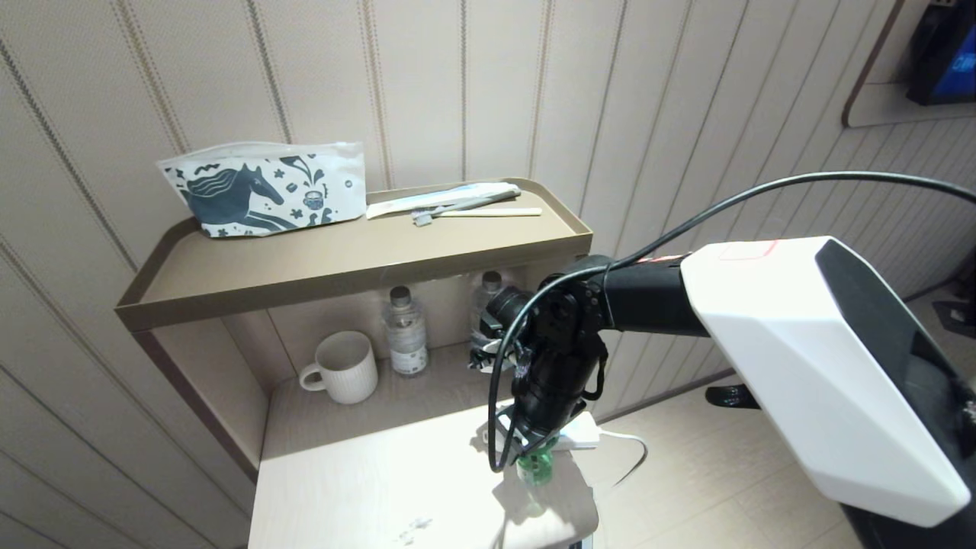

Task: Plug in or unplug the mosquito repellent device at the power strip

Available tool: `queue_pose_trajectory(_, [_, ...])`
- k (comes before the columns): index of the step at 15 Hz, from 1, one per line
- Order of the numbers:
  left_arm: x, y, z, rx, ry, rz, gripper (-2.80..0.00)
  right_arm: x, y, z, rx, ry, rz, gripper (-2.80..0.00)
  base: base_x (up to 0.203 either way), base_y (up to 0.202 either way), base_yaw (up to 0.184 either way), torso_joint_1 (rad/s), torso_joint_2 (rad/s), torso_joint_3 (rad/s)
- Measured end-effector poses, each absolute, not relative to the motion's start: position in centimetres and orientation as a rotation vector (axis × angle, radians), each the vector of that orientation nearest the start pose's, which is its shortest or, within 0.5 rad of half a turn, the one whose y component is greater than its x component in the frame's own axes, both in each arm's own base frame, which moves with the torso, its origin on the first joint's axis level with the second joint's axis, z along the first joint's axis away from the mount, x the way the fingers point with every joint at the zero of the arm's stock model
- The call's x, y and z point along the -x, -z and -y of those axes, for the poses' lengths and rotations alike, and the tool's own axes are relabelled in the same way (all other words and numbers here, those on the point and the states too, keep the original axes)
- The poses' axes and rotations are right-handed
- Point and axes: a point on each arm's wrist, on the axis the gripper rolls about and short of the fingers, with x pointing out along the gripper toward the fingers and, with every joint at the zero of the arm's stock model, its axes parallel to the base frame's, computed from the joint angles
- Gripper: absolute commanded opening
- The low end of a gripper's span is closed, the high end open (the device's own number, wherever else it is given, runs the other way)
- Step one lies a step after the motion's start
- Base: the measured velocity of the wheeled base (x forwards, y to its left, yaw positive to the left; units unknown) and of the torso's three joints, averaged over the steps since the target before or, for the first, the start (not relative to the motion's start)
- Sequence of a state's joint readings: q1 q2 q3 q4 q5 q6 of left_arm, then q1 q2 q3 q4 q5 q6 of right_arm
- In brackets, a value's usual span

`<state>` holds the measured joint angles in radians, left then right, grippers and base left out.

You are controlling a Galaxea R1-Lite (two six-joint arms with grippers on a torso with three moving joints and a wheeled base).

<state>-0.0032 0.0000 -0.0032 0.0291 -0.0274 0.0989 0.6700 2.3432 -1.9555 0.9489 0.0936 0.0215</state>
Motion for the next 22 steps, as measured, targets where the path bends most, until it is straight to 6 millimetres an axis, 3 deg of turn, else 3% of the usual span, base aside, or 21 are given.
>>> queue_pose_trajectory(5, [2.3,-7.3,0.1,-0.099,0.031,-0.024,-2.8,-32.0,-12.7,-25.7,0.227,-0.706,-1.463,-2.8,0.0,0.0,0.0,0.0,0.0,0.0])
queue_pose_trajectory(8, [2.3,-7.3,0.1,-0.099,0.031,-0.024,-2.8,-31.8,-12.9,-26.1,0.221,-0.709,-1.456,-2.8,0.0,0.0,0.0,0.0,0.0,0.0])
queue_pose_trajectory(16, [2.3,-7.3,0.1,-0.099,0.032,-0.024,-2.8,-32.1,-10.5,-29.8,0.35,-0.631,-1.262,-2.8,0.0,0.0,0.0,0.0,0.0,0.0])
queue_pose_trajectory(22, [2.3,-7.3,0.1,-0.099,0.031,-0.024,-2.8,-30.9,-9.8,-33.7,0.386,-0.632,-1.091,-2.8,0.0,0.0,0.0,0.0,0.0,0.0])
